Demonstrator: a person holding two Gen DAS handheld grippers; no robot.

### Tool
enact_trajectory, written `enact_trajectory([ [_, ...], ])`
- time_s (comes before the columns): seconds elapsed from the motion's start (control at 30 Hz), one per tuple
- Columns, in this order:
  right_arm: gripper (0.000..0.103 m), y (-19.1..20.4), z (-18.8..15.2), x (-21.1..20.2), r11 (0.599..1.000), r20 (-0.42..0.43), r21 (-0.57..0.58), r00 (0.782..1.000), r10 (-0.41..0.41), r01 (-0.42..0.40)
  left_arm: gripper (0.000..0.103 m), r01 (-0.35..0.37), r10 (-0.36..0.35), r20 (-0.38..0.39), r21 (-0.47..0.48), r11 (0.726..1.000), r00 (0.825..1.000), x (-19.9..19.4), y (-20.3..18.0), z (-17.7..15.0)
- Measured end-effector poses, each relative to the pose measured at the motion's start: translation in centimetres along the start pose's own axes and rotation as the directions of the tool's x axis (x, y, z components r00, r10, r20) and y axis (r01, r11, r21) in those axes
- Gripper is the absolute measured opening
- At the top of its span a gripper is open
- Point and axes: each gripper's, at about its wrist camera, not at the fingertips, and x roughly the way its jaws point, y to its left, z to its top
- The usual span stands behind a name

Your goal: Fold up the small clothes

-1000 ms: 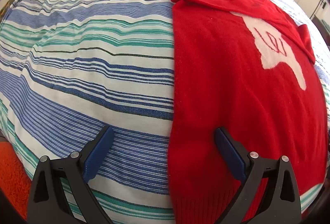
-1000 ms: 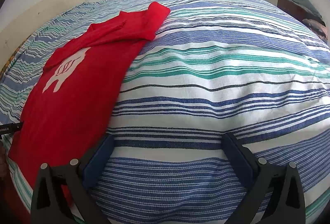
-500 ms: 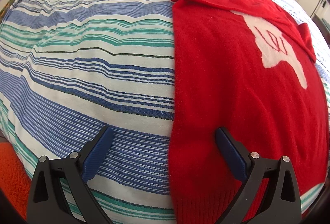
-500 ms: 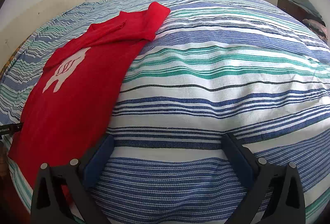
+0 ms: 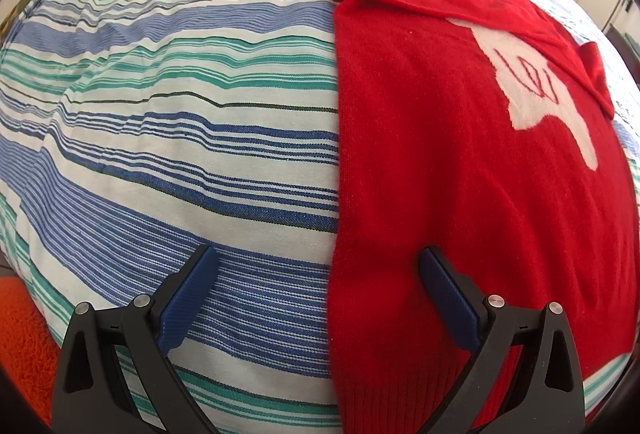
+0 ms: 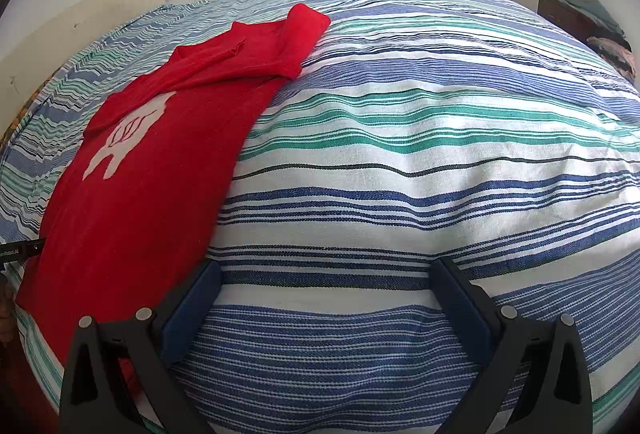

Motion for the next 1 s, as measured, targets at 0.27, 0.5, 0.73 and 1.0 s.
enact_trajectory([
  [0.27,0.103,0.00,-0.04,-0.02,1.000,0.000,0.000,1.000,0.000,0.000,0.101,-0.001,0.001,0.000,0.000,1.000,1.000,0.05,-0.02,-0.05],
  [0.5,0.103,-0.01,-0.05,-0.02,1.000,0.000,-0.001,1.000,0.000,0.000,0.102,-0.002,0.002,0.001,0.001,1.000,1.000,0.12,0.10,-0.07],
  [0.73,0.103,0.01,-0.06,-0.01,1.000,0.000,-0.001,1.000,0.000,0.000,0.102,-0.003,0.003,0.001,0.001,1.000,1.000,0.15,0.01,-0.09],
  [1.0,0.103,0.00,-0.09,-0.02,1.000,0.001,-0.001,1.000,0.000,0.000,0.102,-0.003,0.003,0.001,0.001,1.000,1.000,0.15,0.00,-0.09],
])
